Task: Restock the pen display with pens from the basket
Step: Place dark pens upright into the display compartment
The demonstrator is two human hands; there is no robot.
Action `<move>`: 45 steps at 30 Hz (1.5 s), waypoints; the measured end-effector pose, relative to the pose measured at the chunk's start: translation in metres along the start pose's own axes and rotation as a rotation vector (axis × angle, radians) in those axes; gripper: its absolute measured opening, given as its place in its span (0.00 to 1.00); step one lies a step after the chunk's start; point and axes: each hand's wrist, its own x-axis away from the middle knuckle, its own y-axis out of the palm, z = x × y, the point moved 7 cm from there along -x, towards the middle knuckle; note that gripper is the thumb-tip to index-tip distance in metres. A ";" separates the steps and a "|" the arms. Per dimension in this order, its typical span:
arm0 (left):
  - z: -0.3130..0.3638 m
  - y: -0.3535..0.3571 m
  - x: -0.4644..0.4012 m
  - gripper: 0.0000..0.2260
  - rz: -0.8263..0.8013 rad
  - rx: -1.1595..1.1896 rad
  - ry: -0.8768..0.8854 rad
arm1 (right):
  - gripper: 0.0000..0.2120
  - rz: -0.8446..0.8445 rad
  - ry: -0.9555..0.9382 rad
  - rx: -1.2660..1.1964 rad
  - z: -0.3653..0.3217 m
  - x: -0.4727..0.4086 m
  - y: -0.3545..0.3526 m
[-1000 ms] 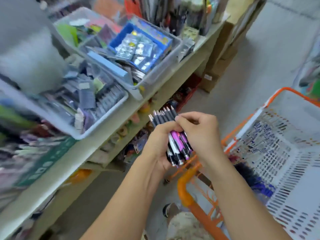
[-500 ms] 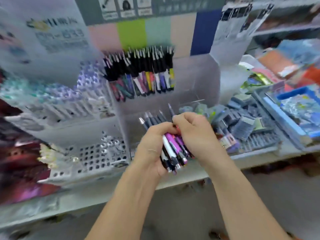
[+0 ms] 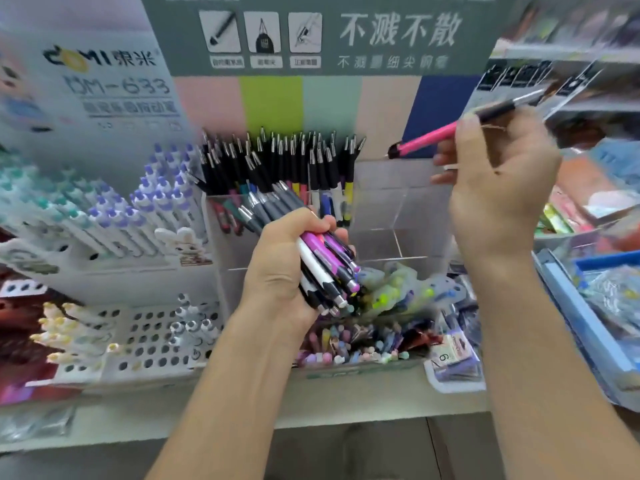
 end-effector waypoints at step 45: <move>0.001 -0.009 -0.011 0.06 0.144 -0.043 0.023 | 0.08 -0.357 0.034 0.366 0.006 0.006 0.064</move>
